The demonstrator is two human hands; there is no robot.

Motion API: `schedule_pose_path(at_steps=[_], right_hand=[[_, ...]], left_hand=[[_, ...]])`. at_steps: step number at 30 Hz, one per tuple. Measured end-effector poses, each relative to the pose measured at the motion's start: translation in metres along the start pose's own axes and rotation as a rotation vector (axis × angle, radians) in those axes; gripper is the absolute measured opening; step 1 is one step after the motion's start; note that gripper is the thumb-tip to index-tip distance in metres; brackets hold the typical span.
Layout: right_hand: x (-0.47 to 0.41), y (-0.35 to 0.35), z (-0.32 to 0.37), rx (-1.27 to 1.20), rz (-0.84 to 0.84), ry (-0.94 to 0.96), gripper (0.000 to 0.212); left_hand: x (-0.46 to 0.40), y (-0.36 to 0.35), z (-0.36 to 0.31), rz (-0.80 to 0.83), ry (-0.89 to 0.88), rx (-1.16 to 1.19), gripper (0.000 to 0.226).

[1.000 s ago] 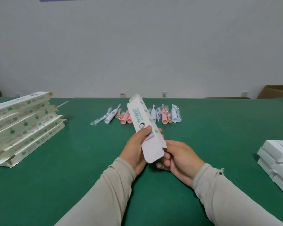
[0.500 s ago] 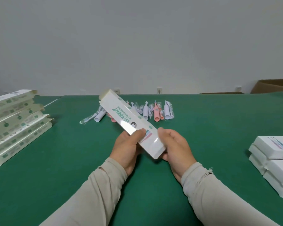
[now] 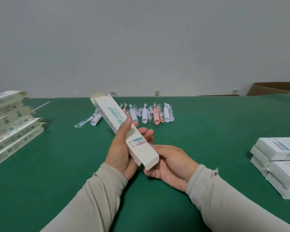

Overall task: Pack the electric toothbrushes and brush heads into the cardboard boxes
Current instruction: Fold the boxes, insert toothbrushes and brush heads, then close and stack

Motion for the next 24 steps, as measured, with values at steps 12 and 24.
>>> schedule_pose_path(at_steps=[12, 24], right_hand=[[-0.005, -0.003, -0.011, 0.338, -0.329, 0.419, 0.049], [0.000, -0.002, -0.006, 0.183, -0.361, 0.383, 0.018]], left_hand=[[-0.008, 0.003, -0.002, -0.298, 0.053, 0.127, 0.088], [0.005, -0.003, 0.017, -0.232, -0.012, -0.122, 0.064]])
Point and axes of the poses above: each hand's wrist, its own x-axis away from the middle knuckle, its own y-axis out of the back of the hand, z = x × y, the point moved 1 cm from there along -x, towards the middle knuckle, and after that the axes turned 13 degrees about -y, right-handed, at the moved point
